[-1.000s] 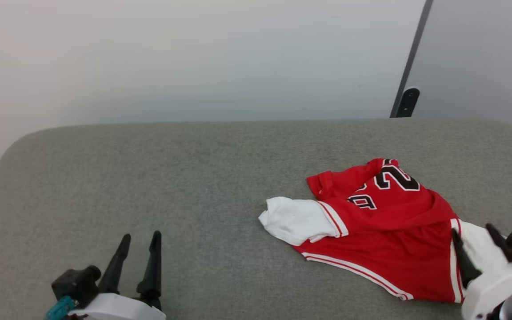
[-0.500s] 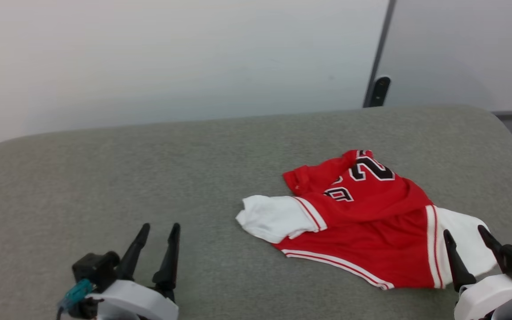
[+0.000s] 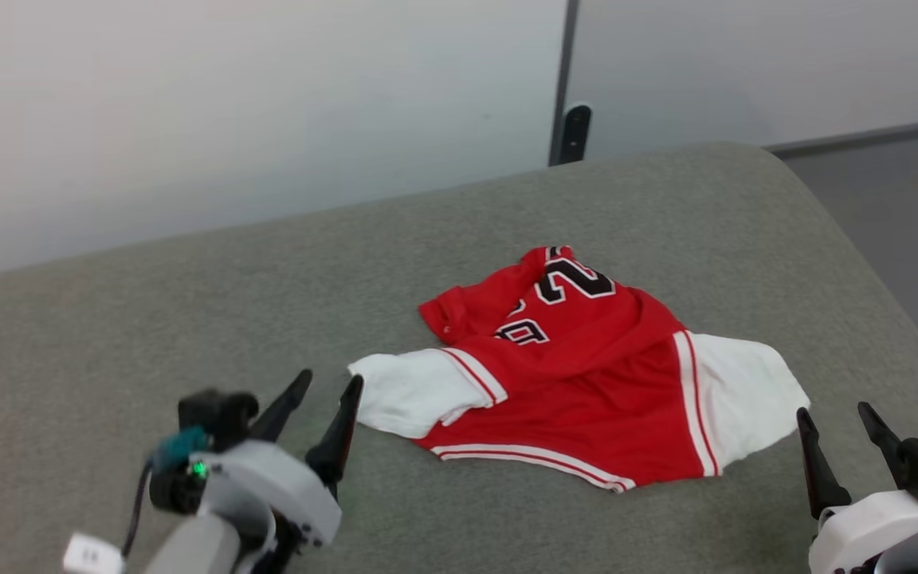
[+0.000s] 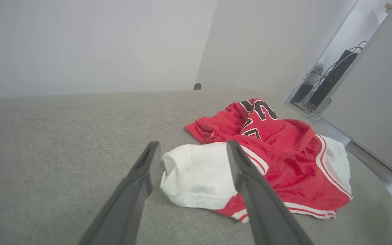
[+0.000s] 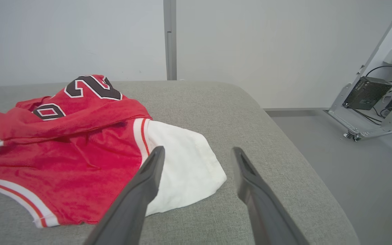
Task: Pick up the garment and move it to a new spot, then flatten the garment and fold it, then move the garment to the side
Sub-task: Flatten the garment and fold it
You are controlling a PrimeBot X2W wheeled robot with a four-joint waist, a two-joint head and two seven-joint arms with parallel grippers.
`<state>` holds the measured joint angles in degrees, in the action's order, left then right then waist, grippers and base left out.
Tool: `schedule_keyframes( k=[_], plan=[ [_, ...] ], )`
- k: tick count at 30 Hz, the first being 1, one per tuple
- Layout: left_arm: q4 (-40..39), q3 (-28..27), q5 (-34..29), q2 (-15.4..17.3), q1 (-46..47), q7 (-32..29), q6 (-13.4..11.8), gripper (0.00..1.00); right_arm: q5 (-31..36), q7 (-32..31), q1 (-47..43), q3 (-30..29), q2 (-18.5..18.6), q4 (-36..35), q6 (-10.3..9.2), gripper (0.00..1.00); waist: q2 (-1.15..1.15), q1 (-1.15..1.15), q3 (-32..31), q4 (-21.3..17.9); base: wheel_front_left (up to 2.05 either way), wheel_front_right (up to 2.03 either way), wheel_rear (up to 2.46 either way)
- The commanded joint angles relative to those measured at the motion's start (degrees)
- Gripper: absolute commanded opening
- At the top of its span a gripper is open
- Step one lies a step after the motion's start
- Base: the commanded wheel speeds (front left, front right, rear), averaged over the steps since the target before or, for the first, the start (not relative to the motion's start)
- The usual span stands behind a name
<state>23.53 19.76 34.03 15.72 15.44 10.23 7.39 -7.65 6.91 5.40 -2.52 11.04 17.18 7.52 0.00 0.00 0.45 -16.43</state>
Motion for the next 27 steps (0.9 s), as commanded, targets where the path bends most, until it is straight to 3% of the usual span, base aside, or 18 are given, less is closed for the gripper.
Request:
schedule_keyframes(
  k=[1,12,20,27],
  plan=[
    [0.7,1.1,1.7,1.0,2.7,-2.8,0.1,1.00,-0.4,0.2,1.1,0.3,-0.3,0.2,-0.06,1.00,0.00,0.00,0.9,-1.9,0.00,0.00,0.00],
    [5.5,5.9,11.5,6.2,13.9,-27.2,0.1,1.00,-1.6,0.7,3.4,1.8,-1.2,1.2,-0.06,1.00,0.00,0.00,3.6,-3.5,0.00,0.00,0.00],
    [9.7,6.0,15.2,6.7,19.7,-40.4,-2.6,1.00,-2.2,1.3,4.7,2.5,-1.9,2.3,-0.06,1.00,0.00,0.00,5.4,-4.2,0.00,0.00,0.00],
    [10.6,7.6,15.7,7.0,21.0,-47.5,-4.3,1.00,-2.7,1.7,5.6,2.7,-2.7,3.0,-0.06,1.00,0.00,0.00,6.6,-4.7,0.00,0.00,0.00]
  ],
)
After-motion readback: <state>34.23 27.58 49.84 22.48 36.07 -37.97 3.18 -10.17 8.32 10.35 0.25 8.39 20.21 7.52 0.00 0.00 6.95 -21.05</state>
